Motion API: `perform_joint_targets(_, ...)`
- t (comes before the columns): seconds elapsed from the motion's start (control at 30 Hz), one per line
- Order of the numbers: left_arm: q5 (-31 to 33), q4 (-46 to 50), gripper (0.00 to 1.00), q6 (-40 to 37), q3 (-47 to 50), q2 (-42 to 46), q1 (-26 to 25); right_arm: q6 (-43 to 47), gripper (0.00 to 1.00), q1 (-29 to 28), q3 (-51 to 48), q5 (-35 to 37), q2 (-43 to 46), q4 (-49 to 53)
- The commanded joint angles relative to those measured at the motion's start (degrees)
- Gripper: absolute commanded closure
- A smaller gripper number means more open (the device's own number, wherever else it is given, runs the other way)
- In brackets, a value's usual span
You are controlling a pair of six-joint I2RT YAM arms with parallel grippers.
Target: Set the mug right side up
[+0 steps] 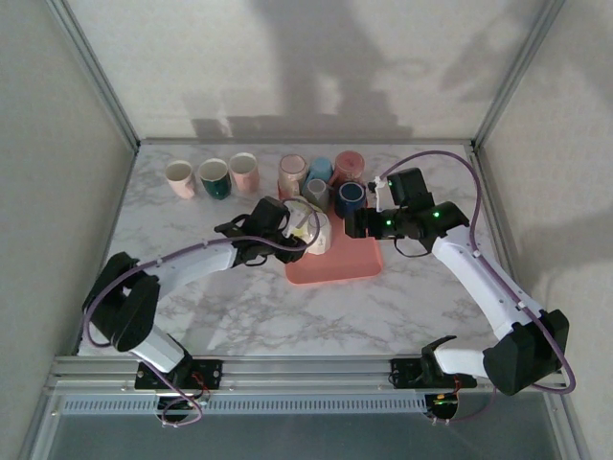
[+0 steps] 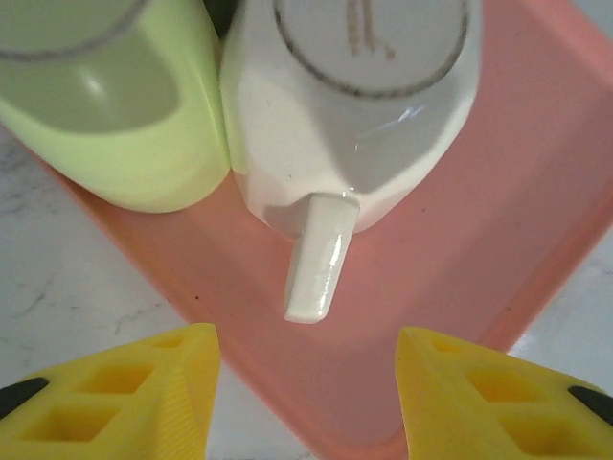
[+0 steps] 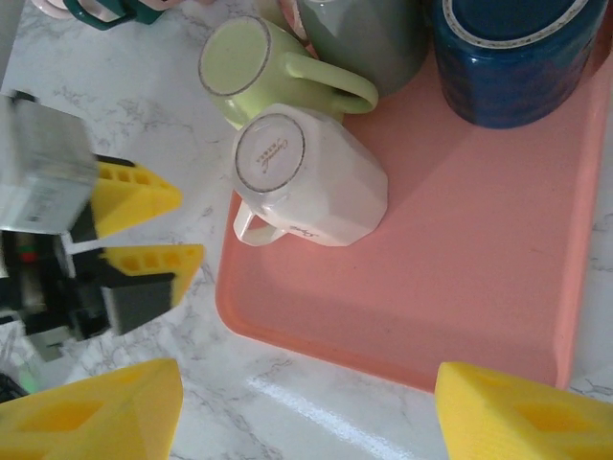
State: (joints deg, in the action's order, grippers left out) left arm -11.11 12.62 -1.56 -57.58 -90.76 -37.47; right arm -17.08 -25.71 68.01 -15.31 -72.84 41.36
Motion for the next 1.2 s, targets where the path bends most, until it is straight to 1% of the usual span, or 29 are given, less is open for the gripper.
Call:
perform_joint_targets(0.0, 2.11, -0.77, 0.49, -1.17, -2.36, -1.84, -1.28, 0.80, 0.29, 0.58, -0.77, -1.63, 1.07, 0.06)
perform_joint_targets(0.37, 3.85, -5.59, 0.52, -2.35, -2.44, -5.70, -1.73, 0.82, 0.29, 1.50, -0.86, -2.66, 0.74, -0.49)
perform_joint_targets(0.77, 3.98, -7.74, 0.60, -2.59, -2.97, -9.13, -1.74, 1.03, 0.29, 2.26, -1.08, -3.34, 0.79, -0.40)
perform_joint_targets(1.0, 3.53, -8.58, 0.66, -2.75, -3.67, -10.84, -1.75, 1.11, 0.29, 2.63, -0.97, -3.50, 1.20, -0.09)
perform_joint_targets(1.1, 3.20, -8.47, 0.71, -2.99, -4.19, -11.70, -1.73, 1.09, 0.29, 2.85, -0.86, -3.70, 1.27, -0.07)
perform_joint_targets(1.17, 3.10, -8.60, 0.72, -2.85, -4.47, -12.14, -1.74, 1.09, 0.29, 3.03, -0.87, -3.76, 1.24, -0.02)
